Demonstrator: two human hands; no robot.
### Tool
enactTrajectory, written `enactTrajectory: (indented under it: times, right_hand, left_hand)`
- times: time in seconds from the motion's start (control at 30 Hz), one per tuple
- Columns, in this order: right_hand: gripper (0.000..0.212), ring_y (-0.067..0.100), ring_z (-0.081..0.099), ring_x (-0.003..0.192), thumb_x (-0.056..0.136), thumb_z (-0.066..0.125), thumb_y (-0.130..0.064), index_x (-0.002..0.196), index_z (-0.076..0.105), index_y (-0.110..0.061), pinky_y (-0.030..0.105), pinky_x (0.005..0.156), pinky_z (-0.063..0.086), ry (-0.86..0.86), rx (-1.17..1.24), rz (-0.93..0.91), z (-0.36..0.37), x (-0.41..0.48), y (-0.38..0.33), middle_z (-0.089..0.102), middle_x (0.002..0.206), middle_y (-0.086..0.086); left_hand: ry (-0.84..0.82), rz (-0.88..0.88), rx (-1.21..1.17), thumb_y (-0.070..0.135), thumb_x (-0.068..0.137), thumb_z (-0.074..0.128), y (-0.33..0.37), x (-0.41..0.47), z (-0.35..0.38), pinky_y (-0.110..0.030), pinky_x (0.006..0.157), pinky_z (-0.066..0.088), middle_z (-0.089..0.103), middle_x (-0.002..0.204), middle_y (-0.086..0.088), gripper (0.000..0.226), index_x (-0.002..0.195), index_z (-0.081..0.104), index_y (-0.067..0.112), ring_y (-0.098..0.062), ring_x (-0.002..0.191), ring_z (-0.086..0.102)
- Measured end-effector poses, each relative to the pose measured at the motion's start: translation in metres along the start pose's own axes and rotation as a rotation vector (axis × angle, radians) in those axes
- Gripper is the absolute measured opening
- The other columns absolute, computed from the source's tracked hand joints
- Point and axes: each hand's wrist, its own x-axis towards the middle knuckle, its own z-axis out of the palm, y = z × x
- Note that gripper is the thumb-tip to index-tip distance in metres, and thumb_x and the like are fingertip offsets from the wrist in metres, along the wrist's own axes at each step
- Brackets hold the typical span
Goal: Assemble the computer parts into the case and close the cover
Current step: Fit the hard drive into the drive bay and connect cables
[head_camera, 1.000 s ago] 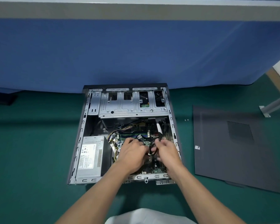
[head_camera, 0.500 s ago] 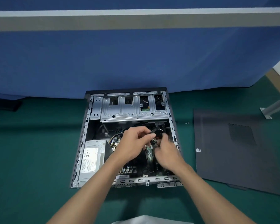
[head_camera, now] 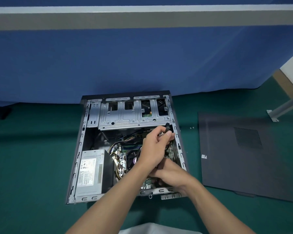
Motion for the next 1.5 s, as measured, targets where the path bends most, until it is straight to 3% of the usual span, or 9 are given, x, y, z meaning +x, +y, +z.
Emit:
enactTrajectory:
  times: [0.17,0.33,0.47,0.77,0.93,1.1,1.27,1.4,1.5]
  right_hand:
    - [0.018,0.012,0.048,0.053,0.080,0.063,0.002,0.098,0.061,0.000,0.020,0.040,0.030,-0.076,0.253,0.047,-0.009,-0.007,-0.001,0.062,0.074,0.008]
    - [0.010,0.023,0.065,0.068,0.090,0.060,-0.002,0.100,0.061,-0.004,0.020,0.042,0.042,-0.094,0.430,0.062,-0.011,-0.003,-0.011,0.069,0.091,0.016]
    - [0.017,0.025,0.069,0.071,0.089,0.060,0.003,0.105,0.055,-0.001,0.023,0.047,0.048,0.052,0.534,0.044,0.003,0.006,-0.008,0.071,0.087,0.017]
    - [0.015,0.015,0.059,0.066,0.090,0.058,-0.009,0.084,0.060,-0.022,0.036,0.061,0.052,0.444,-0.813,-0.356,-0.022,0.010,-0.011,0.063,0.079,-0.001]
    - [0.018,0.023,0.064,0.089,0.091,0.059,-0.006,0.104,0.070,-0.002,0.025,0.079,0.051,0.467,-0.948,-0.431,-0.019,0.019,-0.013,0.064,0.106,0.005]
    - [0.025,0.027,0.063,0.098,0.096,0.049,-0.004,0.116,0.063,0.000,0.031,0.088,0.052,0.472,-0.997,-0.374,-0.017,0.024,-0.009,0.062,0.116,0.010]
    - [0.034,0.024,0.055,0.107,0.094,0.053,-0.025,0.123,0.053,-0.008,0.038,0.096,0.038,0.462,-1.297,-0.382,-0.012,0.019,-0.006,0.066,0.108,0.007]
    - [0.022,0.023,0.047,0.119,0.090,0.055,-0.035,0.096,0.069,-0.019,0.050,0.105,0.014,0.332,-1.666,-0.249,-0.037,0.001,0.000,0.065,0.109,0.005]
    - [0.024,0.018,0.035,0.134,0.090,0.054,-0.033,0.082,0.073,-0.020,0.050,0.107,0.014,0.253,-1.674,-0.251,-0.059,-0.008,0.018,0.061,0.120,0.002]
  left_hand:
    - [0.011,0.075,0.126,0.030,0.097,0.056,-0.009,0.003,-0.014,-0.043,0.093,0.053,0.074,0.096,0.013,0.011,0.088,0.062,0.033,-0.007,0.097,0.069]
    - [0.025,0.099,0.167,0.059,0.084,0.053,-0.004,0.005,-0.023,-0.054,0.087,0.052,0.073,0.091,-0.010,0.024,0.090,0.059,0.036,-0.033,0.089,0.069]
    - [-0.016,0.050,0.177,0.044,0.092,0.058,0.004,0.011,-0.023,-0.047,0.093,0.051,0.075,0.092,-0.001,0.014,0.086,0.060,0.032,-0.008,0.091,0.069]
    - [-0.231,0.029,0.520,0.033,0.079,0.077,-0.003,-0.002,-0.070,-0.044,0.080,0.056,0.072,0.089,0.012,0.021,0.098,0.071,0.026,-0.019,0.083,0.070]
    - [-0.170,0.160,0.623,0.020,0.085,0.073,-0.017,-0.006,-0.063,-0.007,0.075,0.043,0.069,0.086,0.021,0.019,0.102,0.071,0.028,0.009,0.083,0.061]
    - [-0.150,0.210,0.760,0.017,0.093,0.064,-0.028,0.001,-0.057,-0.027,0.074,0.051,0.072,0.092,0.004,0.023,0.115,0.065,0.022,-0.008,0.081,0.066]
    - [-0.089,0.208,0.827,0.012,0.096,0.057,-0.039,0.012,-0.058,-0.019,0.063,0.041,0.072,0.088,-0.003,0.020,0.111,0.069,0.015,-0.017,0.076,0.064]
    - [-0.111,0.204,0.896,0.009,0.096,0.054,-0.046,0.027,-0.054,-0.007,0.056,0.039,0.072,0.095,-0.007,0.024,0.117,0.067,0.008,0.000,0.062,0.052]
    - [-0.136,0.234,0.945,0.008,0.097,0.051,-0.050,0.041,-0.047,-0.019,0.071,0.045,0.071,0.104,-0.010,0.027,0.120,0.065,0.010,-0.018,0.088,0.063]
